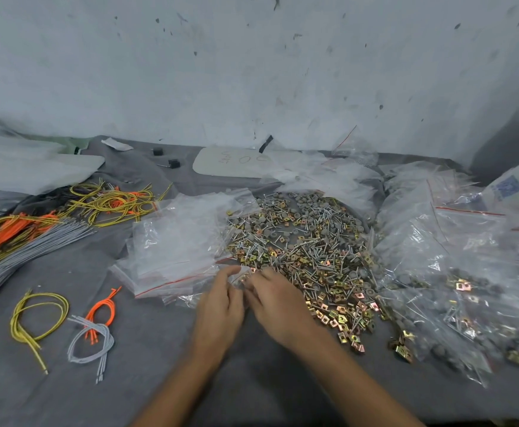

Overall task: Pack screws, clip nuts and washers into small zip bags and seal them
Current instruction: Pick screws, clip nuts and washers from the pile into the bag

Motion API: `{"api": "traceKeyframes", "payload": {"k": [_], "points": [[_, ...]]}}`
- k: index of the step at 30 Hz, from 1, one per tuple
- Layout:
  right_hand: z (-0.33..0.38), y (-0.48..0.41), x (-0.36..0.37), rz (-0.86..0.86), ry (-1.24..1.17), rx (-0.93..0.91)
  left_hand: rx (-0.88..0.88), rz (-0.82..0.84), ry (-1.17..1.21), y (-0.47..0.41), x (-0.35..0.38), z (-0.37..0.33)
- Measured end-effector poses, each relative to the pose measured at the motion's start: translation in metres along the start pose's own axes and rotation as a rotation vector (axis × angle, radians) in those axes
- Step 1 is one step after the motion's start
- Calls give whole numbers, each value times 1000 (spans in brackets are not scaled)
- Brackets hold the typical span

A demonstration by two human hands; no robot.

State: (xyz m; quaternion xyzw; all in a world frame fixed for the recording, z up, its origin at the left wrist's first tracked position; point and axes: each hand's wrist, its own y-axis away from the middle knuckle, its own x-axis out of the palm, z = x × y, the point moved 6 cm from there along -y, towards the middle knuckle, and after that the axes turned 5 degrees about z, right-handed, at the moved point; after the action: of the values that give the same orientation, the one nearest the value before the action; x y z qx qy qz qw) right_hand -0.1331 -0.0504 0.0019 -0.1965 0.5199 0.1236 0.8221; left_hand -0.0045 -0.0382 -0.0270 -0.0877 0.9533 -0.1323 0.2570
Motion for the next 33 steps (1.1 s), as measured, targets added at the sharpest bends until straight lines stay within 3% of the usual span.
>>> {"api": "traceKeyframes", "payload": {"k": [7,13,22,24,28,33], "points": [[0,-7,-2,-70,27,13,23,10,2,0,2,1],[-19,12,-7,-138,-170,54,29,-10,45,-1,1,3],[-112,8,-52,-154,-22,322,56,-15,-38,1,2,-3],[-125,-4,-55,-125,18,360,116,40,-148,4,5,-9],[-137,-21,-47,-8,125,372,429,124,-544,16,19,-34],[-143,-25,-35,44,176,396,537,134,-548,20,23,-40]]}}
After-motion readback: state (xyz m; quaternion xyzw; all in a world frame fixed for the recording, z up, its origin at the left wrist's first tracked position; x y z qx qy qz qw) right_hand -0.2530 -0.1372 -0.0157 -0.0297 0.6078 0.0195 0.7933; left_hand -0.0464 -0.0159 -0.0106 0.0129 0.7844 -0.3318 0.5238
